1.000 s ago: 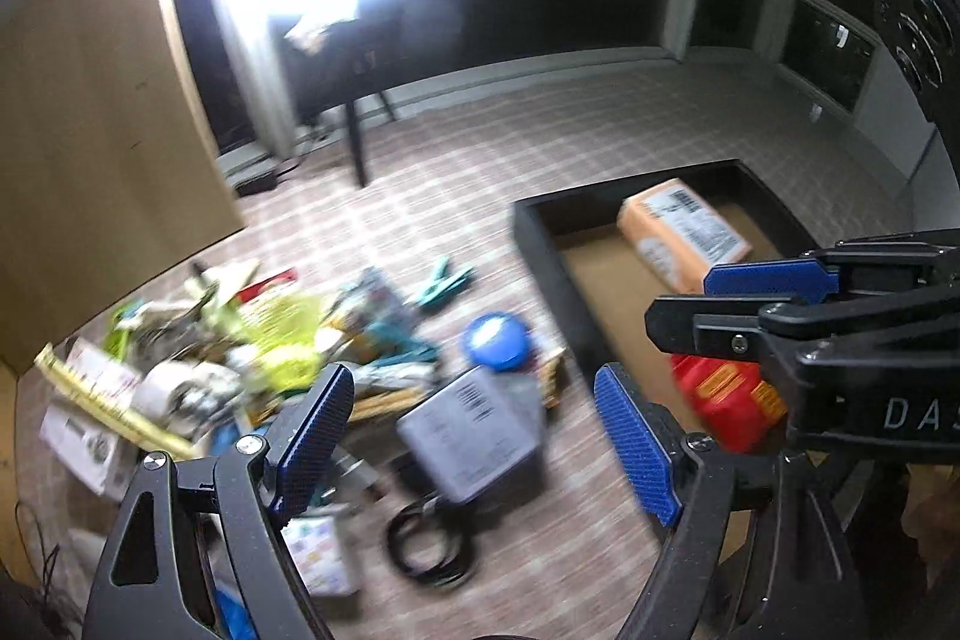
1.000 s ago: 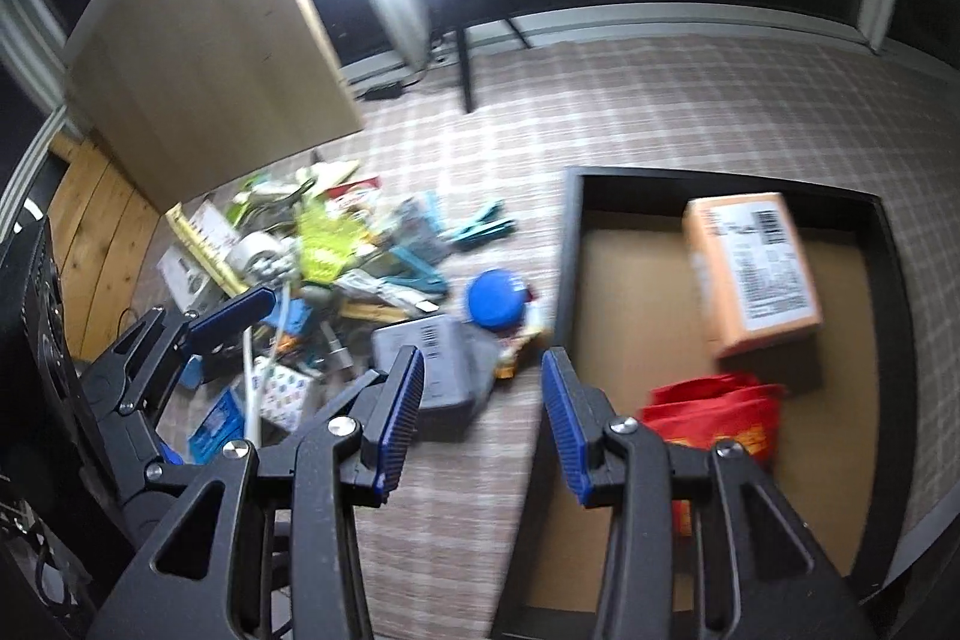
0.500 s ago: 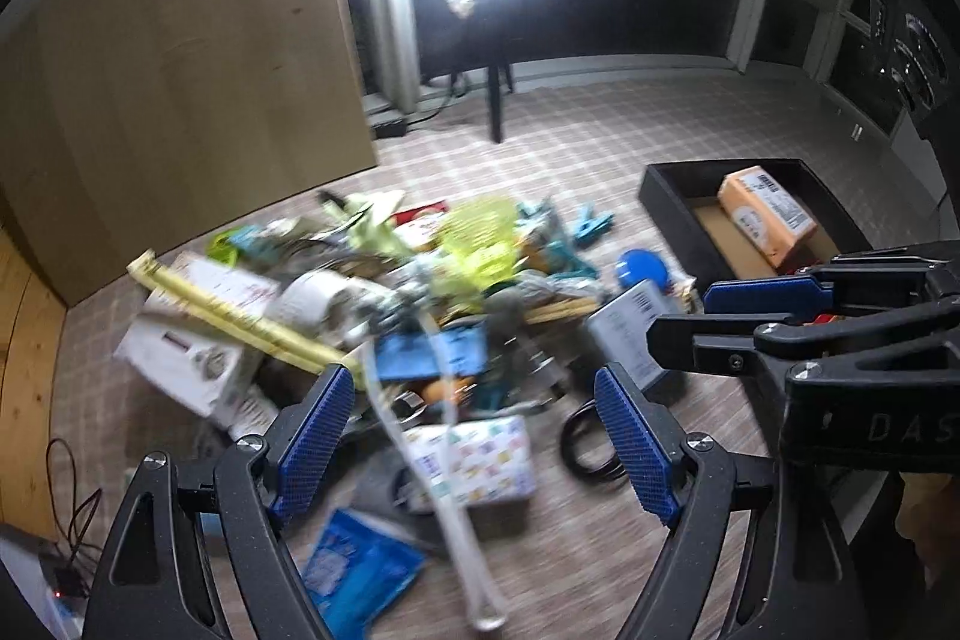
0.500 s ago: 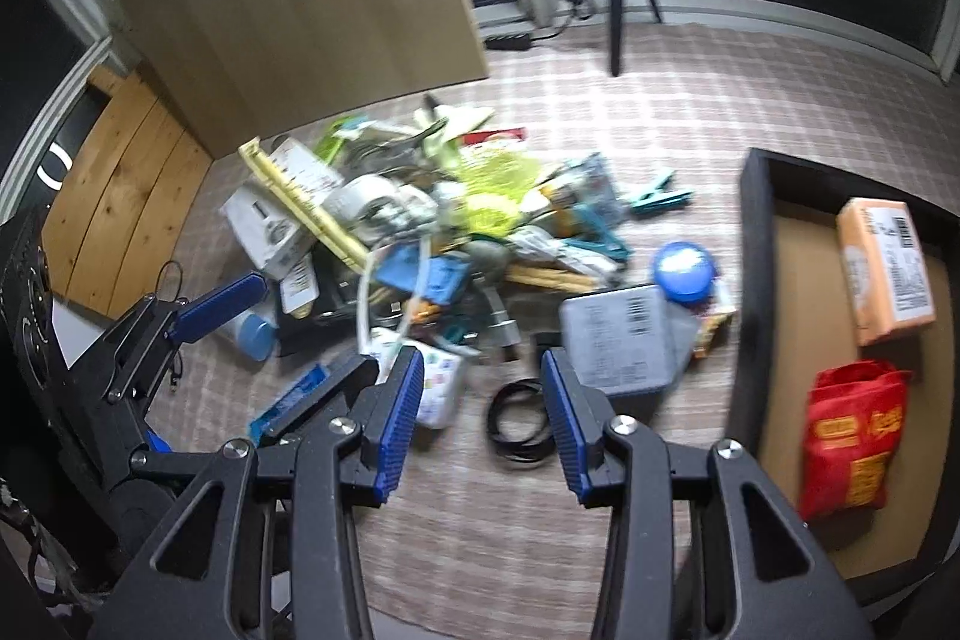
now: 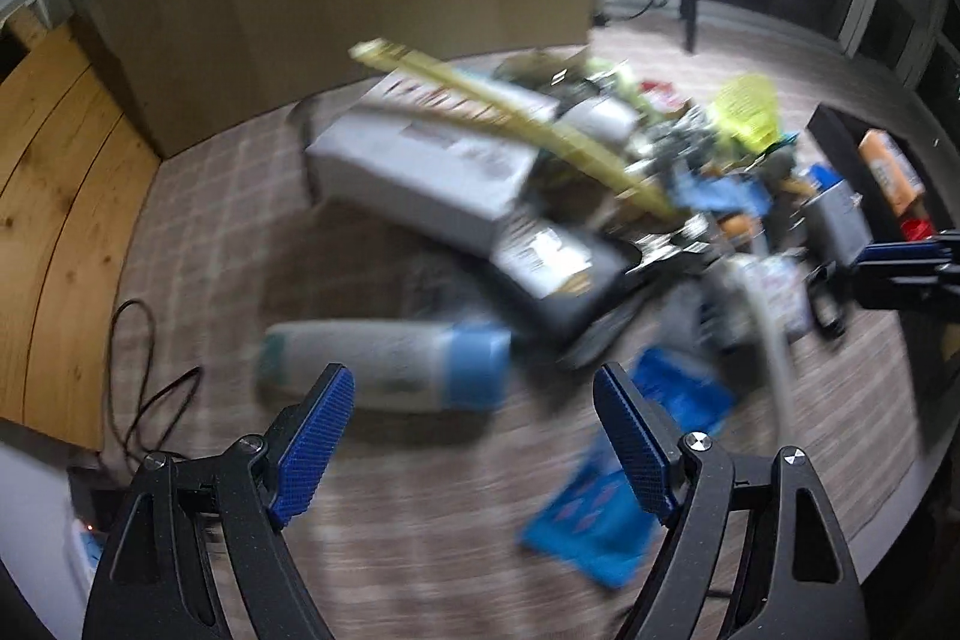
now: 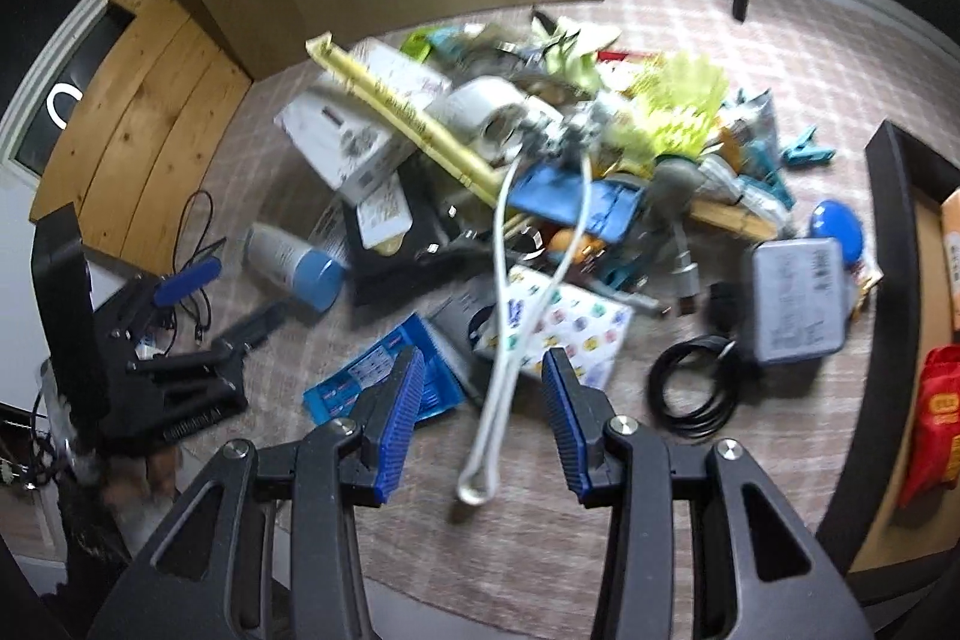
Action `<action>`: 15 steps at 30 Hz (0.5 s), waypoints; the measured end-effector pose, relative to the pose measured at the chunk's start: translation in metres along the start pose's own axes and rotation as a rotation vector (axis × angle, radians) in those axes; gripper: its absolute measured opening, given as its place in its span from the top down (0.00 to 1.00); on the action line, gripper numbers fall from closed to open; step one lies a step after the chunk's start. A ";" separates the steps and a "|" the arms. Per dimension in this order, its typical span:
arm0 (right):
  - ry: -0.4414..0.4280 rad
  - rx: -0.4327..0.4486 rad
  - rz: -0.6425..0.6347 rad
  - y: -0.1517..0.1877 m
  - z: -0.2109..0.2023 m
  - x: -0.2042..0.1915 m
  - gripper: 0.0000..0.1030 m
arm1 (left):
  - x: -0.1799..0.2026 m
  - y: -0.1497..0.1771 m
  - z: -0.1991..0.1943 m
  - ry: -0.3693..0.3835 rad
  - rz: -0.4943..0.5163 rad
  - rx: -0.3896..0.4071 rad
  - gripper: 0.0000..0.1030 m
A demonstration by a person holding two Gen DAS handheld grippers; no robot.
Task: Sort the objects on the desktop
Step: 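Move the right gripper to the pile and grasp the white cable with grey knobbed head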
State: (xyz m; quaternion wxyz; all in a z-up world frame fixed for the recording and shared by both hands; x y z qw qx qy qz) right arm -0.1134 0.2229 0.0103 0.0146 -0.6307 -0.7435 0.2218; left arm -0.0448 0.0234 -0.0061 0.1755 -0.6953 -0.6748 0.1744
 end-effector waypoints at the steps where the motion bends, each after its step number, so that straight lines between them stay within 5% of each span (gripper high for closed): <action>1: -0.001 -0.009 0.006 0.002 0.004 -0.001 0.60 | -0.007 0.002 0.003 -0.002 0.006 -0.007 0.22; 7: 0.014 -0.038 0.067 0.012 0.029 0.009 0.67 | -0.007 0.008 0.003 0.090 0.024 -0.018 0.23; 15: 0.066 0.007 0.145 -0.016 0.039 0.043 0.77 | 0.065 -0.010 0.011 0.274 0.036 -0.036 0.29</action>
Point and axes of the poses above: each gripper's, at about its wrist camera, not at the fingertips, and z roughly the way its jaws point, x to its right, y to its underside, the point moved 10 cm from there along z, roughly the way its jaws point, and after that the axes turned 8 degrees about -z, right-handed, at the moved point
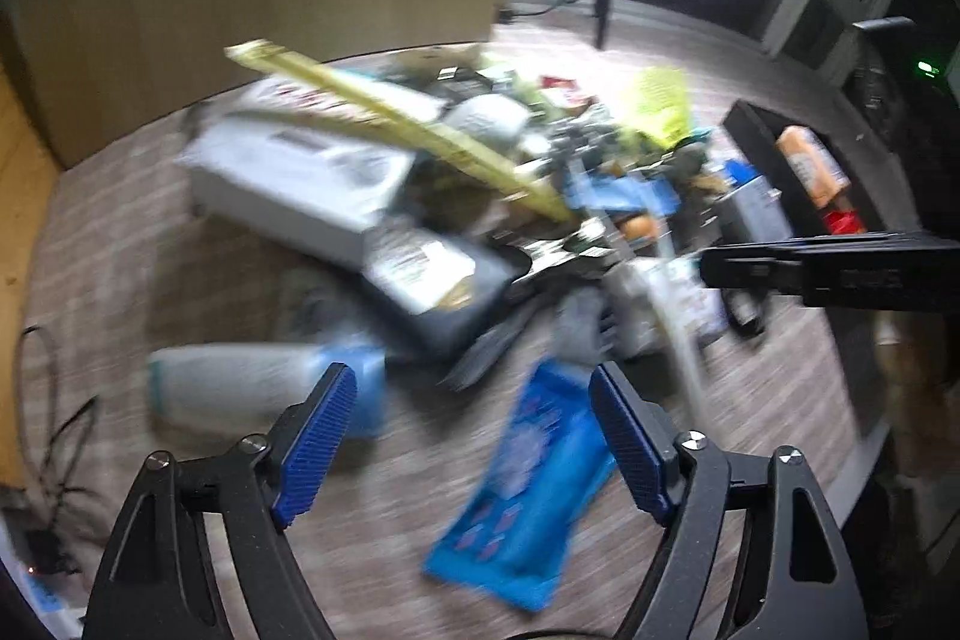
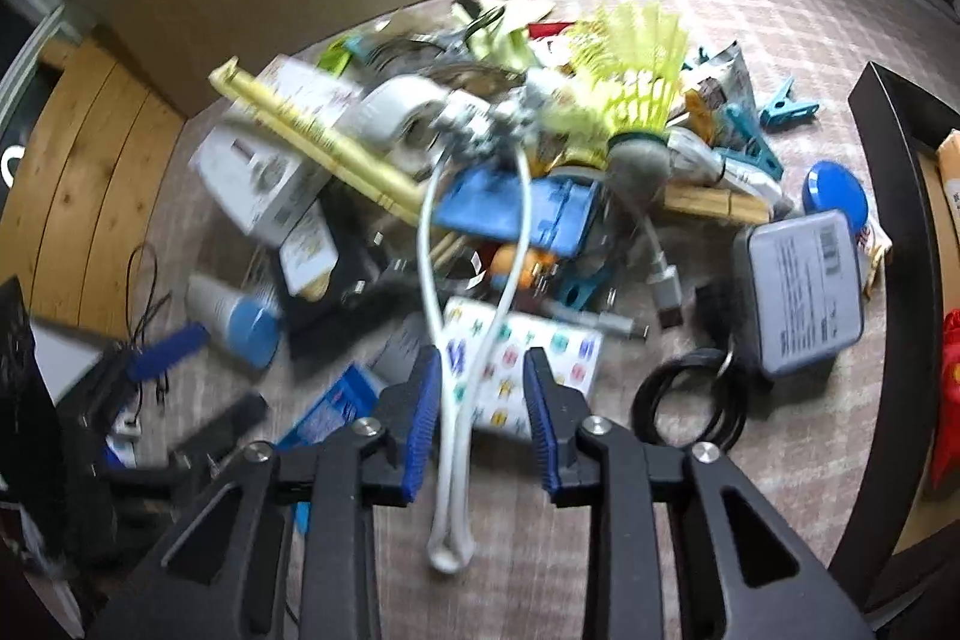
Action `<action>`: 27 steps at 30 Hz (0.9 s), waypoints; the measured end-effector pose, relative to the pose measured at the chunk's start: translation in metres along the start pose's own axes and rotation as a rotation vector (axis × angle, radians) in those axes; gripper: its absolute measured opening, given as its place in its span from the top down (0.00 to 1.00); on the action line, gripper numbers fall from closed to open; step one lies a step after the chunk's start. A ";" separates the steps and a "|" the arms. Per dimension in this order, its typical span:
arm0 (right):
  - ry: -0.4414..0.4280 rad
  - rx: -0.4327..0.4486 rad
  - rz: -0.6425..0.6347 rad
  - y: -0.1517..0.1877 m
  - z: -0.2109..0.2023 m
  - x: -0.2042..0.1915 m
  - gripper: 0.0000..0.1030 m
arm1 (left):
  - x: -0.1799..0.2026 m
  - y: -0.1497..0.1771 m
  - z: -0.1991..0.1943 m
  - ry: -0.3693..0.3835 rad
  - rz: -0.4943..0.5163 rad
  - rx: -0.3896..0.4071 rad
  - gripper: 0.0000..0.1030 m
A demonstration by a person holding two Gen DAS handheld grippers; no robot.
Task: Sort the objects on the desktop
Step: 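Move the right gripper to the pile and grasp the white cable with grey knobbed head, then lift the white cable with the right gripper and carry it to the tray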
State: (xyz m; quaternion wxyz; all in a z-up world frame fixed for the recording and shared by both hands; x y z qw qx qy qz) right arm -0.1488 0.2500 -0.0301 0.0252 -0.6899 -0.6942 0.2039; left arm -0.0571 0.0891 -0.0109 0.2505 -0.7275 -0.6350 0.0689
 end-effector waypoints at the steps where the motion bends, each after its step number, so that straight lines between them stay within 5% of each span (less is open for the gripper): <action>1: 0.005 0.003 0.008 -0.004 0.002 0.003 0.78 | 0.010 -0.005 0.006 0.023 -0.003 -0.007 0.30; 14: -0.089 -0.064 0.145 -0.026 0.035 0.027 0.89 | 0.062 -0.027 0.060 0.135 -0.039 -0.109 0.54; 20: -0.116 -0.081 0.147 -0.029 0.034 0.028 0.89 | 0.072 -0.024 0.071 0.169 -0.056 -0.144 0.79; 27: -0.156 -0.136 0.149 -0.014 0.038 0.024 0.88 | 0.069 -0.029 0.074 0.174 -0.081 -0.149 0.82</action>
Point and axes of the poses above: each gripper's, at about its wrist camera, not at the fingertips, and z roughly the way its jaws point, x to its right, y to its underside, the point moved 10 cm from there along z, roughly the way its jaws point, and after that the axes turned 8 degrees about -z, right-handed, at the moved point
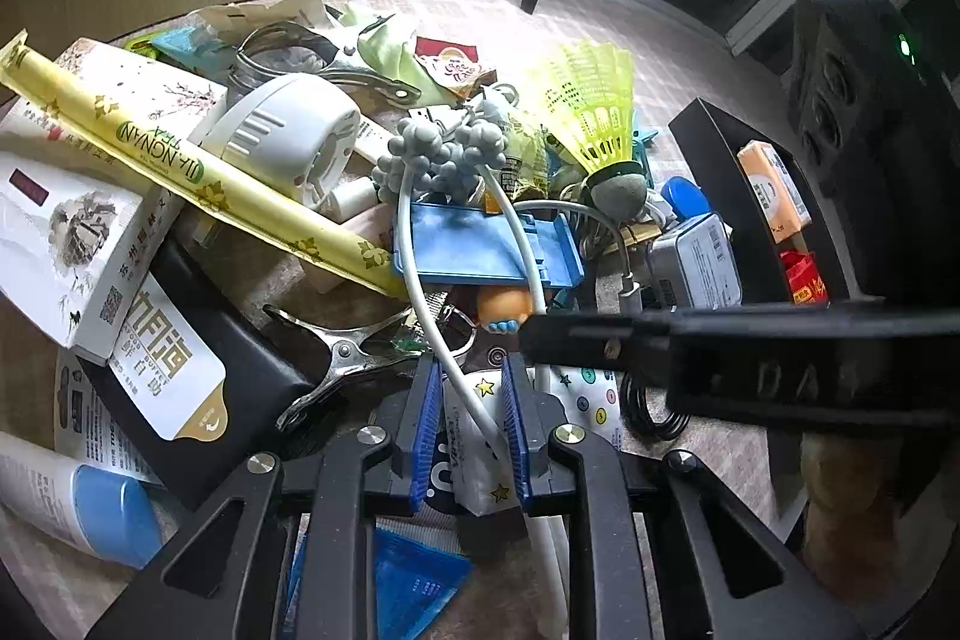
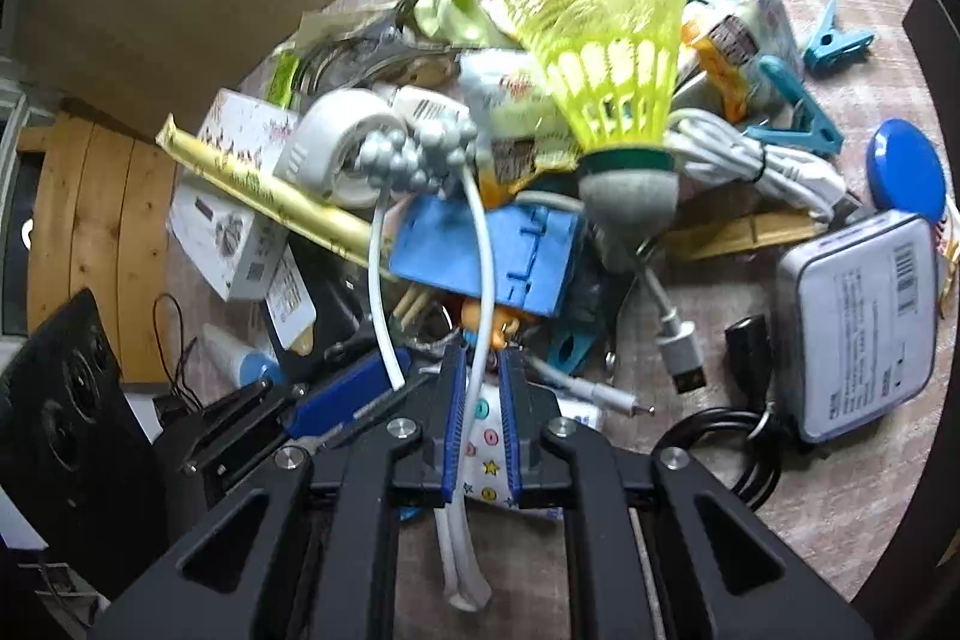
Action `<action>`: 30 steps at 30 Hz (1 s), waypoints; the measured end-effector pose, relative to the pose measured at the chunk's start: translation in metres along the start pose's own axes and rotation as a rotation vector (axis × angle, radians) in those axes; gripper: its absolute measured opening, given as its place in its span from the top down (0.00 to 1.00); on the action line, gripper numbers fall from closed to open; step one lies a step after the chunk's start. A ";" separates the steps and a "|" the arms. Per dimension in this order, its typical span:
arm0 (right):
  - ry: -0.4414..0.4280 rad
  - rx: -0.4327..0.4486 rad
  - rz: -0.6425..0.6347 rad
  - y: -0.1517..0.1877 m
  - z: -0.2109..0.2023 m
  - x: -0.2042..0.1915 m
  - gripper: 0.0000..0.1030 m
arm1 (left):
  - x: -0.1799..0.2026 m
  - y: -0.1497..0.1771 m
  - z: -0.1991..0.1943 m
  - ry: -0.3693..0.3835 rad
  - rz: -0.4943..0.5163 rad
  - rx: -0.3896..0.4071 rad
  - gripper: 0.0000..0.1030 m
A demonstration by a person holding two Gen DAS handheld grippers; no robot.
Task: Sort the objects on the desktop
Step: 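Lift the white cable with the right gripper and carry it to the tray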
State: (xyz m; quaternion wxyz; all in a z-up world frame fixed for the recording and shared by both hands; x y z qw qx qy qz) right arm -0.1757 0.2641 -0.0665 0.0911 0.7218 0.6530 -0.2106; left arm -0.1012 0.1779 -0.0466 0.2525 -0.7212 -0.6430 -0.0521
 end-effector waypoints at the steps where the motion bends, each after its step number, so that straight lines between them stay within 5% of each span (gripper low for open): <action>1: 0.004 -0.002 -0.004 0.001 0.002 -0.001 0.88 | -0.001 0.000 0.000 0.000 -0.004 -0.002 0.82; 19: -0.065 0.073 -0.017 0.010 -0.041 -0.004 0.93 | 0.032 -0.002 -0.032 0.005 0.002 0.060 0.89; 30: -0.068 0.194 0.047 0.015 -0.132 0.067 0.93 | 0.145 -0.013 -0.038 0.076 0.121 0.096 0.89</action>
Point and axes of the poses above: each gripper's, at about its wrist camera, not at the fingertips, and z roughly the way its jaws point, x to its right, y to its underside, the point moved 10 cm from there along z, roughly the way its jaws point, and after that the axes turned 8 degrees about -z, right-handed, at the moved point
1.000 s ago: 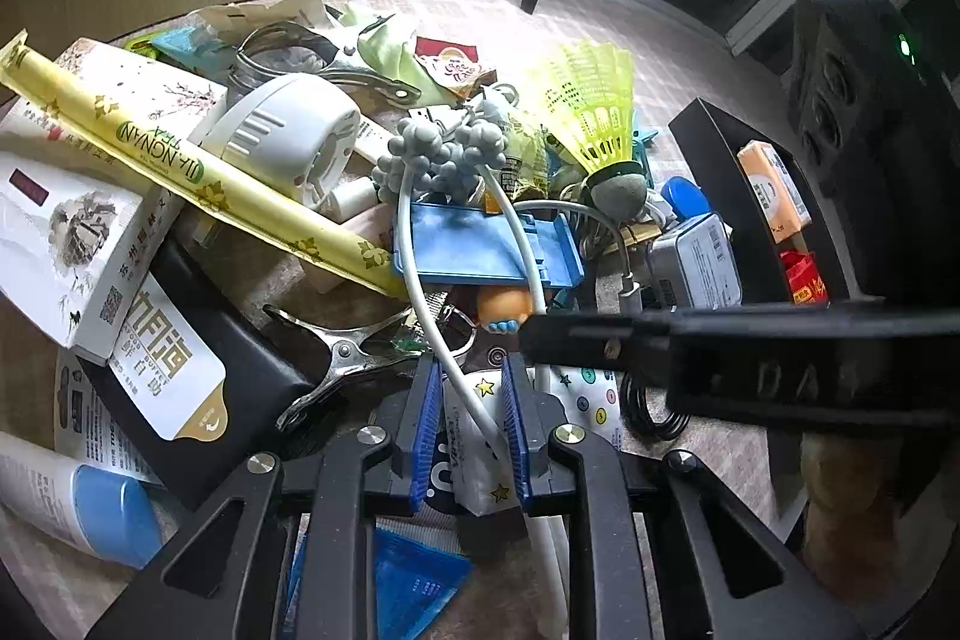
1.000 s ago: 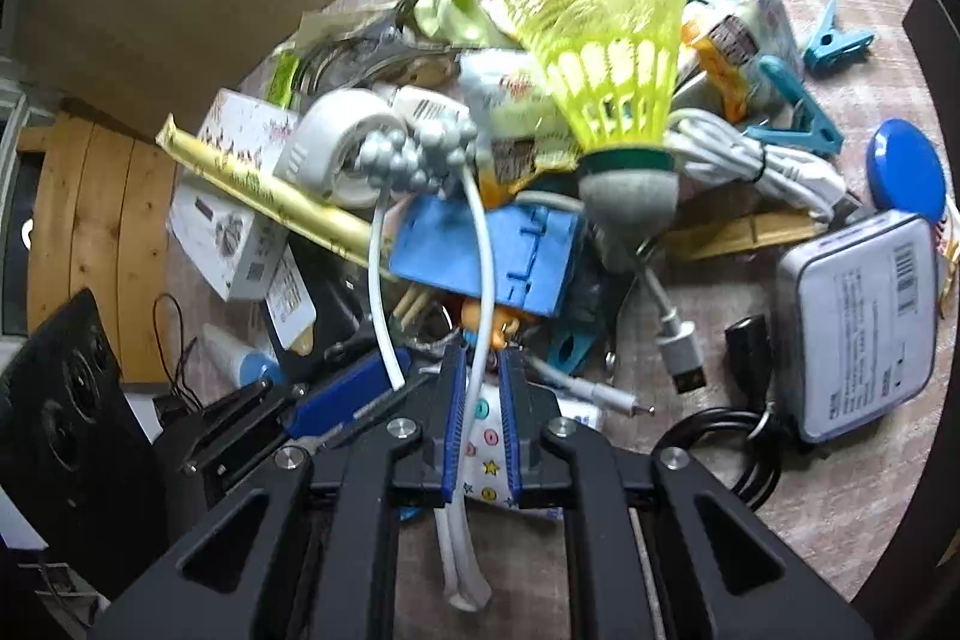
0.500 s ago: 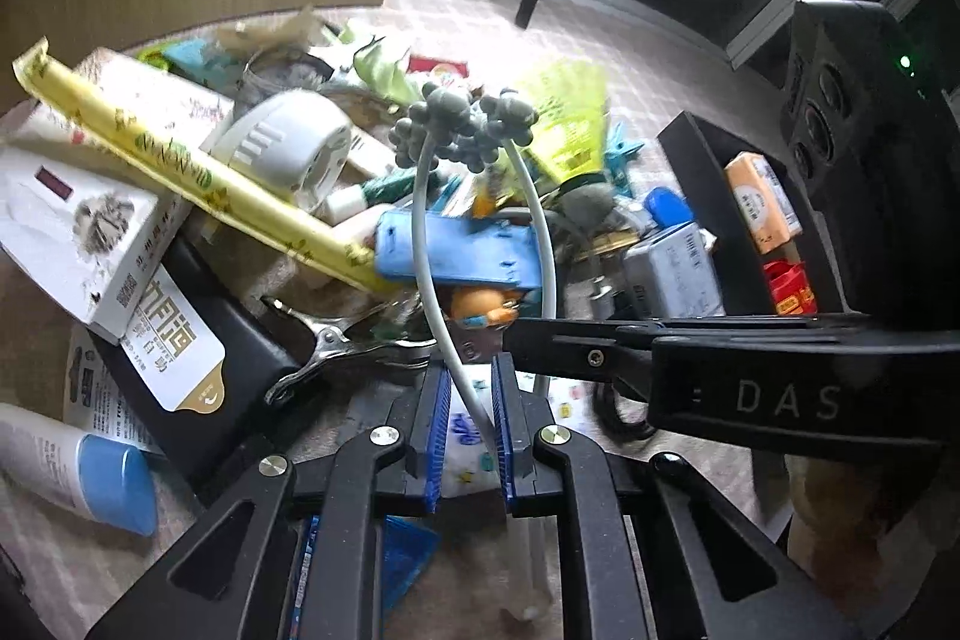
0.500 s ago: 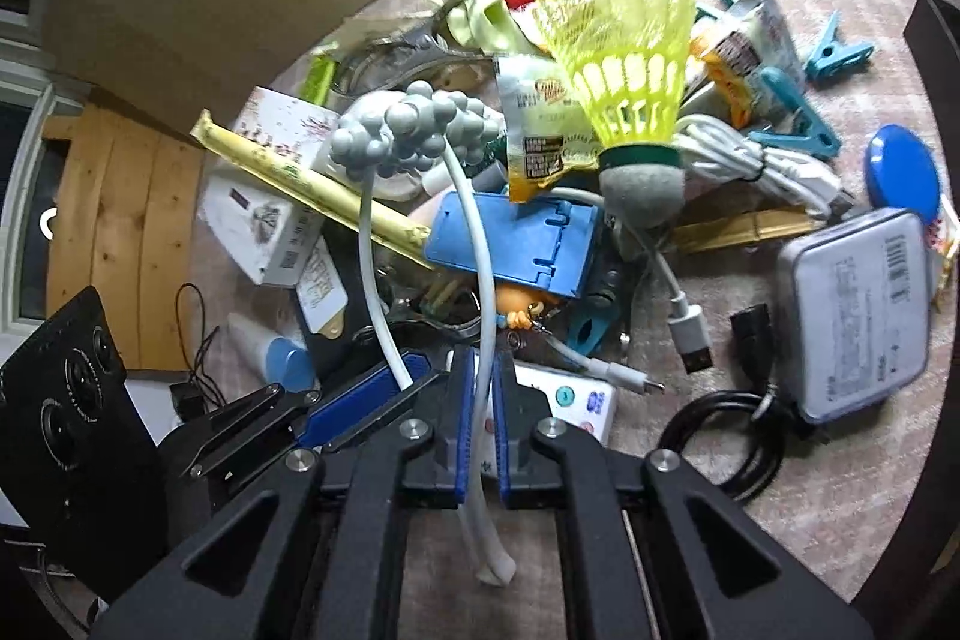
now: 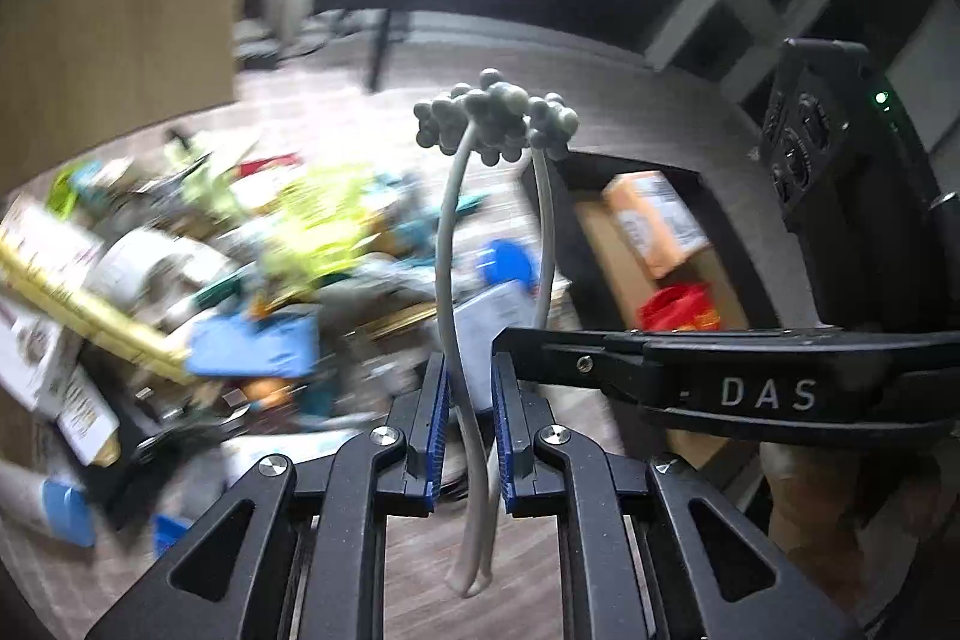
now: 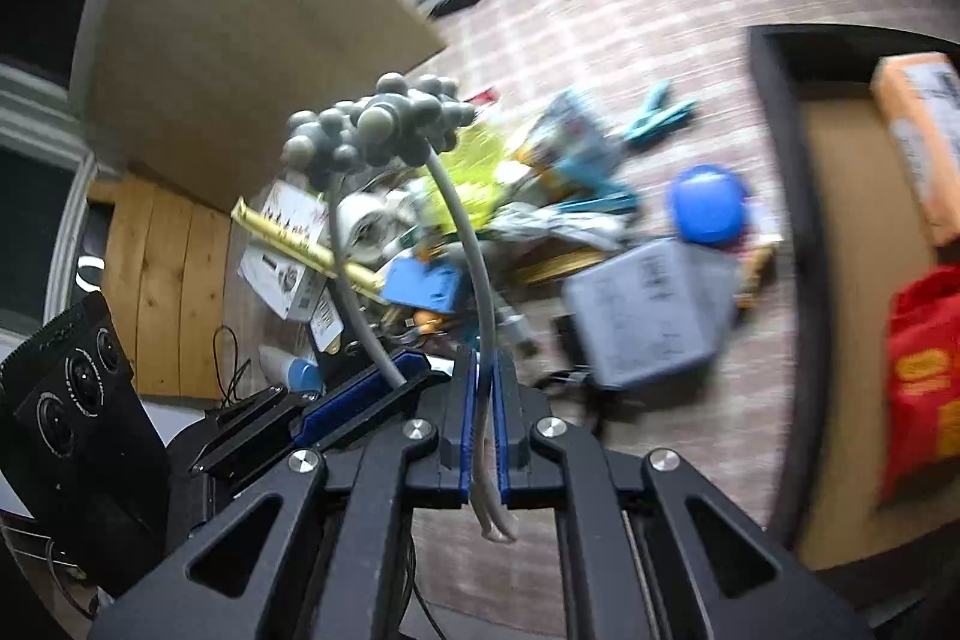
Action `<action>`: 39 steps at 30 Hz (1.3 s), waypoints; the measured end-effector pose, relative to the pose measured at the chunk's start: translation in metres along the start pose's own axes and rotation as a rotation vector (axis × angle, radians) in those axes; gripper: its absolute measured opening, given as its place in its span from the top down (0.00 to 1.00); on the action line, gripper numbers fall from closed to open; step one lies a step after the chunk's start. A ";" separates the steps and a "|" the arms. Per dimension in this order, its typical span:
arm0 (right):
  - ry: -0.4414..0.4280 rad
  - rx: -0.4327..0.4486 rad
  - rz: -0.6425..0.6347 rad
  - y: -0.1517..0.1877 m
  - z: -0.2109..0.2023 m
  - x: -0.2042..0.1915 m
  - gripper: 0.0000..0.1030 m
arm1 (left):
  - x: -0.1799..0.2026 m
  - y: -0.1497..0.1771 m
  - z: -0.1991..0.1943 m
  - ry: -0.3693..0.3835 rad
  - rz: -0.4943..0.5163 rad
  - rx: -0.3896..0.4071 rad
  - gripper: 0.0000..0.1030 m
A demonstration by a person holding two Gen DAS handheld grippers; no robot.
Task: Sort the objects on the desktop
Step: 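Lift the white cable with the right gripper and carry it to the tray, then open the right gripper to release the cable into the tray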
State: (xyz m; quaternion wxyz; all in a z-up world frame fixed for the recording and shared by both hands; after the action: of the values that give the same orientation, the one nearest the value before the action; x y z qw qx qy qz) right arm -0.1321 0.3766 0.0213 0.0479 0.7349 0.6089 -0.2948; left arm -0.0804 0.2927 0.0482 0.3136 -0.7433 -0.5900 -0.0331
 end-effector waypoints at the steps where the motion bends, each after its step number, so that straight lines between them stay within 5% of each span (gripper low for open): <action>1: 0.007 0.010 0.008 0.000 -0.009 0.009 0.93 | 0.012 -0.001 0.002 0.010 0.016 0.001 0.89; 9: 0.072 0.075 0.101 0.007 -0.077 0.098 0.94 | 0.119 -0.007 0.048 0.098 0.122 -0.030 0.89; 17: 0.069 0.092 0.177 0.011 -0.109 0.159 0.92 | 0.178 -0.009 0.080 0.120 0.163 -0.056 0.92; 23: 0.114 0.075 0.163 -0.003 -0.109 0.181 0.92 | 0.184 -0.012 0.105 0.067 0.148 -0.088 0.88; 27: 0.114 0.105 0.173 -0.012 -0.120 0.187 0.89 | 0.178 -0.012 0.116 0.013 0.135 -0.096 0.61; 39: 0.140 0.112 0.070 -0.009 -0.120 0.171 0.88 | 0.153 -0.010 0.092 -0.073 0.137 -0.041 0.60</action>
State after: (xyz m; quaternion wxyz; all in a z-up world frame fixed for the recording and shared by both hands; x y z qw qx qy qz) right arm -0.0810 0.5786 0.0389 -0.0259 0.7761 0.5672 -0.2744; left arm -0.0730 0.4714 0.0433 0.2781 -0.7890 -0.5478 0.0035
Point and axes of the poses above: each gripper's, at about its wrist camera, not at the fingertips, and z roughly the way its jaws point, x to its right, y to its underside, the point moved 10 cm from there along z, roughly the way its jaws point, and after that the axes turned 8 degrees about -z, right-handed, at the moved point
